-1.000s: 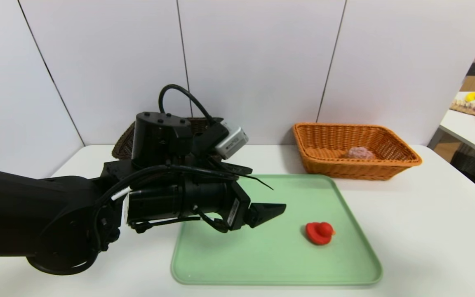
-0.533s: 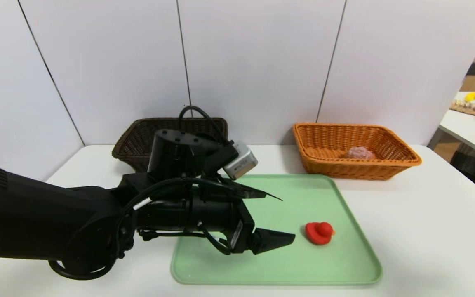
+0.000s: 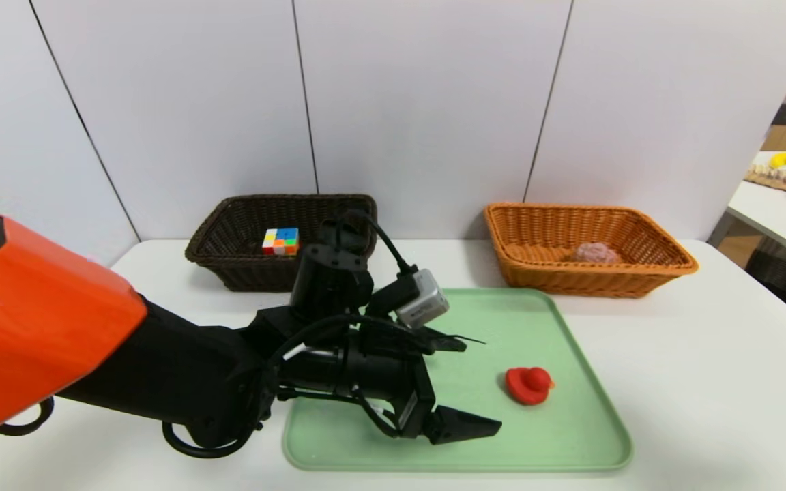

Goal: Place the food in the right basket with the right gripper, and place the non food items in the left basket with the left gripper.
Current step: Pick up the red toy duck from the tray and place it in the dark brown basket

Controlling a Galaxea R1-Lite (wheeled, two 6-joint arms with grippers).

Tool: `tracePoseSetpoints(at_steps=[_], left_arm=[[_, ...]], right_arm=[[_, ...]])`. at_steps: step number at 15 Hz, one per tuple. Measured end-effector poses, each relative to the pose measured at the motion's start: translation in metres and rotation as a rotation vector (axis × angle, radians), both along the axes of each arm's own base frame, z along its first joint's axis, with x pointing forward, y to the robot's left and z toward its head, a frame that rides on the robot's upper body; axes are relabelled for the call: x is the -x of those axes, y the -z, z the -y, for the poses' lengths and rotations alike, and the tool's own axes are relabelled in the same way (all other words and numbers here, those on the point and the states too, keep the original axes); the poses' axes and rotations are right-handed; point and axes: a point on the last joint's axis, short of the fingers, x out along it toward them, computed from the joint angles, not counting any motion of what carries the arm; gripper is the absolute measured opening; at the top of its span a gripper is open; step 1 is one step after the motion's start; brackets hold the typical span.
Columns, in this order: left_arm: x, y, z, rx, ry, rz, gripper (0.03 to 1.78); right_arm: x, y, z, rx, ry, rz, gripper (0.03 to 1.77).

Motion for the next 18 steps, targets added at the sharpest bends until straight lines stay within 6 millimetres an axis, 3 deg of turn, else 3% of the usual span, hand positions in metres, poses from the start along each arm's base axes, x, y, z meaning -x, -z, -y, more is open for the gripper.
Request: tracePoseSetpoints(at_steps=[7,18], left_arm=[[-0.014,0.019,0.015,0.007,0.065,0.004,1.69],[-0.039,0.037,0.061,0.024,0.098,0.023,1.69]], right_arm=[[0.002,0.002,0.000,0.014,0.001,-0.031,1.70],[0.010,0.001,-0.001,0.014,0.001,-0.006,1.70]])
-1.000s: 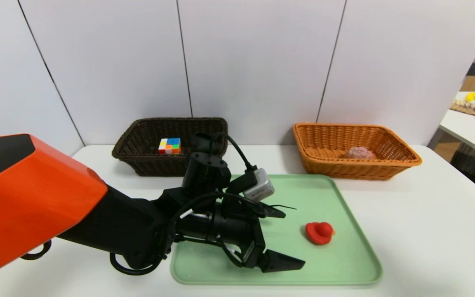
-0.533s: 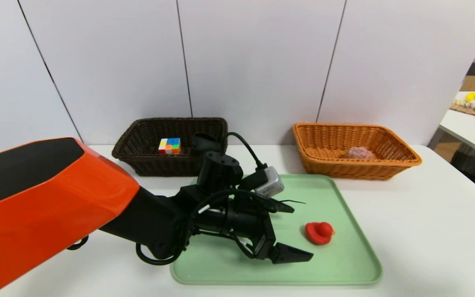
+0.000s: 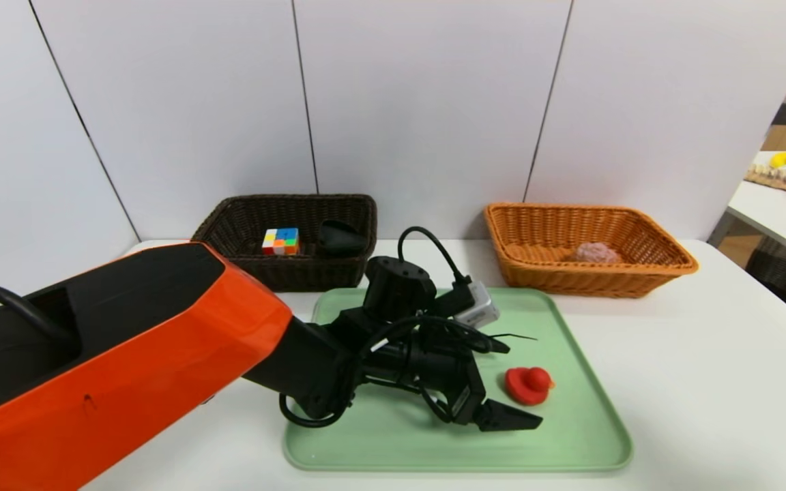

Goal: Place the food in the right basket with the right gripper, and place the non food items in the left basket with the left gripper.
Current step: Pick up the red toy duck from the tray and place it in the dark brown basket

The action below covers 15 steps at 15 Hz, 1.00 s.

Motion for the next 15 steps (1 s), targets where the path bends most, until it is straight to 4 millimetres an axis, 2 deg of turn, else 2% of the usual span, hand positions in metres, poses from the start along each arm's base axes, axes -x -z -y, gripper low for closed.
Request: tracePoseSetpoints(at_steps=[15], left_arm=[[-0.011,0.023,0.027,-0.006,0.004,0.001,1.69]], right_arm=[[0.001,0.000,0.000,-0.001,0.001,0.004,1.70]])
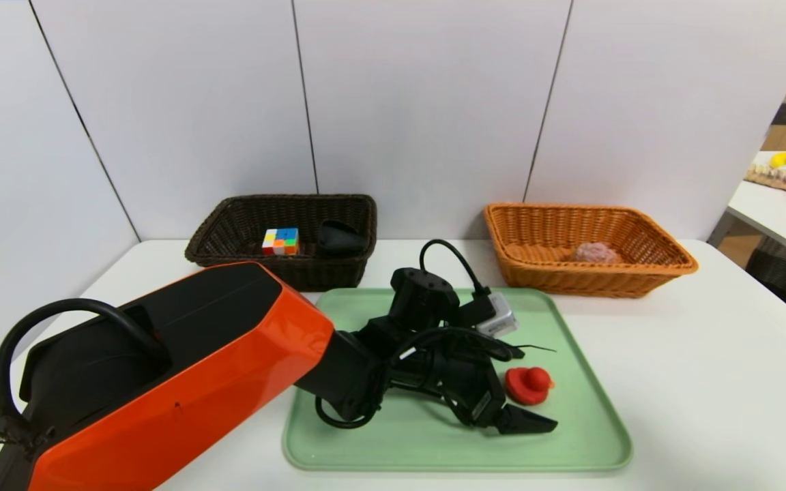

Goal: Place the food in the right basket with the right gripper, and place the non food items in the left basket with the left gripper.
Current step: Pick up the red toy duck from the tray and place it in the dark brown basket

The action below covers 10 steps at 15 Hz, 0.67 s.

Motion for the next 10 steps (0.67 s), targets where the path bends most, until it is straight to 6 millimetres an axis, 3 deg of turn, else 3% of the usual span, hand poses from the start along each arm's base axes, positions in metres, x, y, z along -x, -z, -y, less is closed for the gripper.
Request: tracePoseSetpoints(at_steps=[2,6,10], left_arm=[[-0.0006,0.0017,0.0005,-0.002,-0.001,-0.001,1.63],[-0.0013,0.0026,0.0014,-0.004,-0.007,0.000,1.02],[-0.0016,0.0023,0.0015,-0.005,-0.017,0.001,0.71]], right_arm=[[-0.0005,0.0002,0.0001,0.000,0.000,-0.001,1.70],[-0.0009,0.0002,0.0000,-0.001,-0.002,-0.002,1.70],[-0.0007,0.0002,0.0001,0.000,-0.001,-0.002,1.70]])
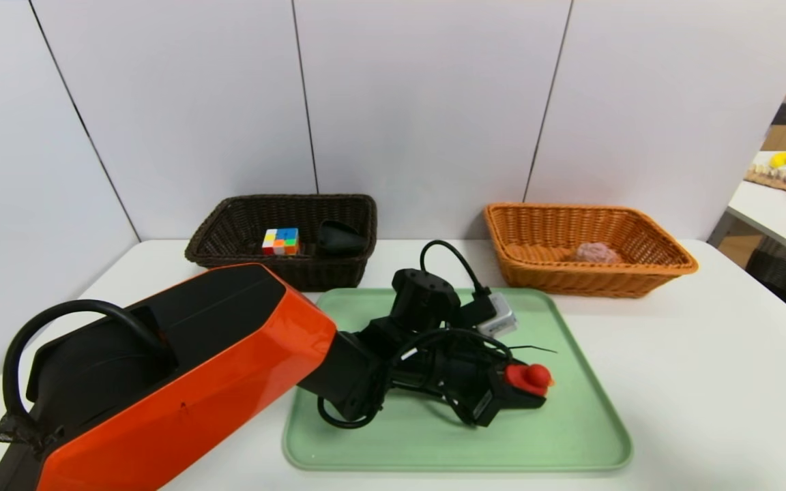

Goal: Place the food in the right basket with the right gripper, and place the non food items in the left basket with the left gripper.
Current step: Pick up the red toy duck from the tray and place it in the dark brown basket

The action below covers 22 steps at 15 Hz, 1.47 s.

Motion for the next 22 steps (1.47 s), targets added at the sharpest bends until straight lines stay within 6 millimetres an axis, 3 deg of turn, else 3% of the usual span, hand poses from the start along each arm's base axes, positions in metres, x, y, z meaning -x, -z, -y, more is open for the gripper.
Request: tracePoseSetpoints(at_steps=[5,7,10,13,17,20,22], left_arm=[[0.000,-0.002,0.000,0.001,-0.011,-0.007,0.70],[-0.001,-0.015,0.000,0.011,-0.044,-0.023,0.69],[0.000,-0.050,-0.008,0.019,-0.088,-0.025,0.69],[0.002,-0.104,-0.026,0.027,-0.171,-0.008,0.68],[-0.009,-0.189,-0.076,0.044,-0.345,-0.004,0.68],[-0.029,-0.244,-0.137,0.059,-0.509,0.004,0.67],[-0.044,-0.260,-0.179,0.055,-0.622,0.002,0.67]], right_arm=[[0.000,0.000,0.000,-0.001,0.000,-0.001,1.70],[0.001,0.000,0.000,0.001,-0.001,0.000,1.70],[0.001,0.000,0.000,0.001,-0.001,0.001,1.70],[0.000,0.001,0.000,0.001,-0.003,-0.004,1.70],[0.000,0.001,0.000,-0.009,-0.011,0.001,1.70],[-0.001,0.001,-0.001,-0.018,-0.015,0.002,1.70],[-0.001,0.000,-0.001,-0.021,-0.019,0.011,1.70]])
